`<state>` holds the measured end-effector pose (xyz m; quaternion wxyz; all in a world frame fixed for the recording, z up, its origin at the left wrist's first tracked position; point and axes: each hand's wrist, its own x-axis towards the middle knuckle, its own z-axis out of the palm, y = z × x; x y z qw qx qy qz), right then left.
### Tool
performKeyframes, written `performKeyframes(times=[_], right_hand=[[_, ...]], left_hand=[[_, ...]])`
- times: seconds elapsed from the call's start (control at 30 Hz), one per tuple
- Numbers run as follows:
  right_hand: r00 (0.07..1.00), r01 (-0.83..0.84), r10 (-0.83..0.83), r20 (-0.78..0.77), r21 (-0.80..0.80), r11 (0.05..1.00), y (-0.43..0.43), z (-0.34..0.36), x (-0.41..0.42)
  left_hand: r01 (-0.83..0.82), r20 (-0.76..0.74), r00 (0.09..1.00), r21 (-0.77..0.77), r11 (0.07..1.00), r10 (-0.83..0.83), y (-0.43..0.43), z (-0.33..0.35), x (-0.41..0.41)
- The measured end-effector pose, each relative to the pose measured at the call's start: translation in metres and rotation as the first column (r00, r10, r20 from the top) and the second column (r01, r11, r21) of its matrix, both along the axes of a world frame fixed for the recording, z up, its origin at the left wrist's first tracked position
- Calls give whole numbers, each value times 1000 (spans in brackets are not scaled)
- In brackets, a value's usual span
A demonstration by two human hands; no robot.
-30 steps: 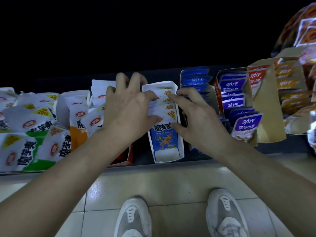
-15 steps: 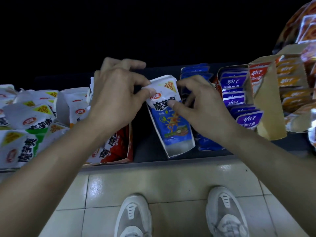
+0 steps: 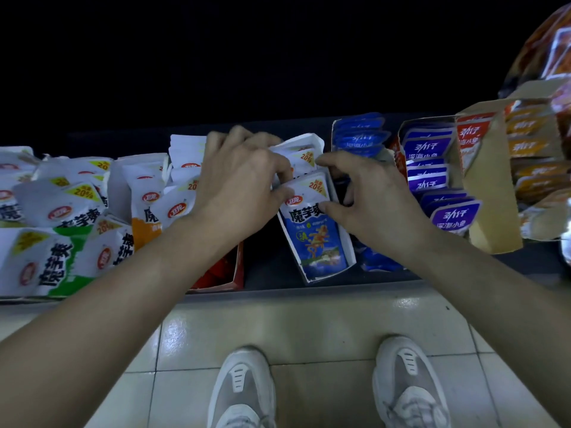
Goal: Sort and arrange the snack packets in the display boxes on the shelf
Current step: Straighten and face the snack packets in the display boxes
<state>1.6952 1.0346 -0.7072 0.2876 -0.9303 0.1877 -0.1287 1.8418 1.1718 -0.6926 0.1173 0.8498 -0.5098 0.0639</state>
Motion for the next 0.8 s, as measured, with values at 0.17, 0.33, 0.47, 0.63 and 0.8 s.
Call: performKeyframes(times=[0.17,0.33,0.47,0.63,0.8], right_hand=[[1000,-18,18,-3,18,1000,-1,-1,1],[1000,-15,14,-21,-43,999,2,-1,2],[997,-37,33,-72,-60,997,6,-2,2],[997,-44,39,-68,-65,997,7,-4,2],[998,-47,44,-47,-56,997,7,-2,3]], left_hand=[[-4,44,999,-69,998,7,-6,-2,8],[-3,43,999,-119,993,8,-4,-6,3],[0,-32,999,-146,989,-4,-1,-5,1],[-32,-85,996,-205,978,15,4,-11,3],[-62,-107,993,-189,980,42,4,-11,2]])
